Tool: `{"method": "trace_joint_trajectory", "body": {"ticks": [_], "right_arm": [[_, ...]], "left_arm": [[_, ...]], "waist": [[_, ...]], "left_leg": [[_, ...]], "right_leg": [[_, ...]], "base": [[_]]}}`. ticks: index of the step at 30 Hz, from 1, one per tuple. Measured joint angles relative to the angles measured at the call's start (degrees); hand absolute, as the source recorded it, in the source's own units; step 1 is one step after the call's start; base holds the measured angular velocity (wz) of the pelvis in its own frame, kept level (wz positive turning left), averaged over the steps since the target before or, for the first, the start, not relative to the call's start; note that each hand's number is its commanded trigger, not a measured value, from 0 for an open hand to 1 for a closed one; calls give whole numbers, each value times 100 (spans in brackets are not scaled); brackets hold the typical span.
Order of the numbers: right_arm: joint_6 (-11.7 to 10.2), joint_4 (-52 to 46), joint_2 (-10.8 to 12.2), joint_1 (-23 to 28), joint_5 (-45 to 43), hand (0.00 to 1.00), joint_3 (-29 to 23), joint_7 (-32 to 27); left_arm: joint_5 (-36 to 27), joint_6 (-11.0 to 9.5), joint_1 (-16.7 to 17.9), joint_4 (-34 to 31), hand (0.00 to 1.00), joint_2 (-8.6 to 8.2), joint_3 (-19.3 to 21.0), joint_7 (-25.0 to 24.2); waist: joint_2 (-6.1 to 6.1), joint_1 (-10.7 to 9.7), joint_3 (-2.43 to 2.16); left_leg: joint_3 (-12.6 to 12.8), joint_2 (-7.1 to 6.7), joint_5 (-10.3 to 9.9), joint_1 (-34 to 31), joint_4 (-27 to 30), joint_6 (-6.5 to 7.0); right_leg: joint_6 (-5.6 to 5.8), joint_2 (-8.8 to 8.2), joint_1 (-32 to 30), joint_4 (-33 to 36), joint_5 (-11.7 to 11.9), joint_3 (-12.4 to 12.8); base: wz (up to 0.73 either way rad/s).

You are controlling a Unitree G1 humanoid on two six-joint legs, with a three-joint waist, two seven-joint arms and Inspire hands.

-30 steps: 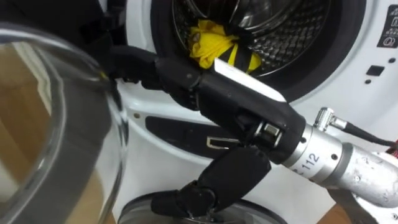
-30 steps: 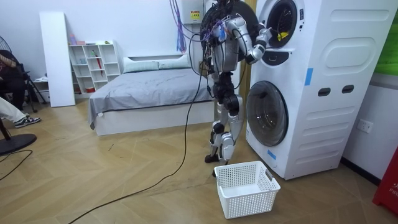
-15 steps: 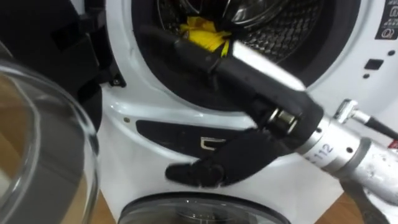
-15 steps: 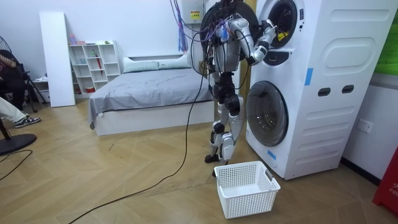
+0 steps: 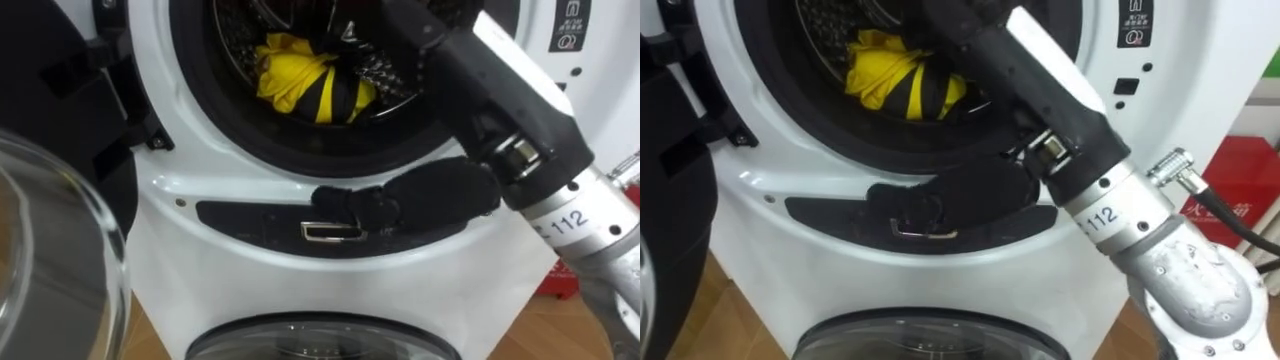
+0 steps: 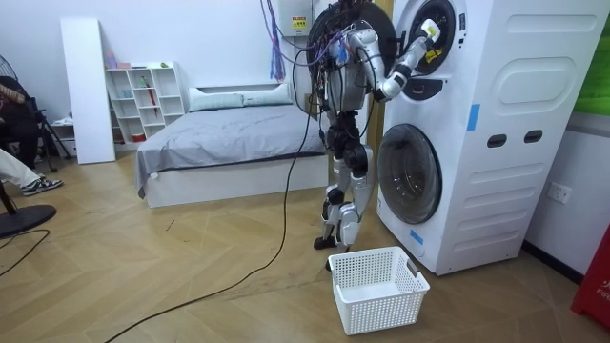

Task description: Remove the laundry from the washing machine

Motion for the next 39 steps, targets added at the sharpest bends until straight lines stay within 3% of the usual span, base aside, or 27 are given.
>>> {"method": "trace_joint_trajectory", "body": {"ticks": [6,15,17,20,25,30,39], "right_arm": [[8,343,2,-230,214,0,3,-403],[89,1334,-2,-1038,301,0,317,-597],[247,1670,-23,-1239,166,0,455,-606],[318,1872,-22,-1296,104,0,588,-606],[446,1977,-25,-1424,20,0,612,-612],[474,2159,-27,-1427,-11,0,607,-664],[488,2164,-39,-1642,-931,0,639,-531]], "left_arm": [[-34,35,-164,8,0,-10,-10,-5],[-21,261,-400,5,0,-26,-5,-149],[-25,278,-466,6,0,-22,-5,-168],[-24,317,-518,5,0,-6,-5,-219],[-9,519,-530,-2,0,-18,-1,-355],[33,541,-594,-4,0,-15,9,-375],[11,638,-614,-20,0,-31,11,-407]], "waist": [[-96,131,51],[-168,367,42],[-208,444,44],[-322,489,44],[-443,442,42],[-429,429,48],[-430,324,48]], "left_leg": [[-102,-34,3,-48,2,5],[-172,-45,4,-90,-10,7],[-169,-46,4,-89,-28,7],[-177,-50,4,-94,-33,7],[-232,-59,4,-153,1,7],[-264,-60,4,-145,27,7],[-409,-102,4,-144,106,7]], "right_leg": [[20,-36,-5,-15,-18,-115],[24,-38,2,-74,-19,-186],[22,-38,1,-79,-21,-185],[24,-40,2,-87,-24,-197],[28,-50,4,-93,-27,-275],[26,-50,60,-93,-29,-305],[40,-75,99,-73,-70,-399]], "base": [[9],[4],[0],[1],[7],[5],[8]]}}
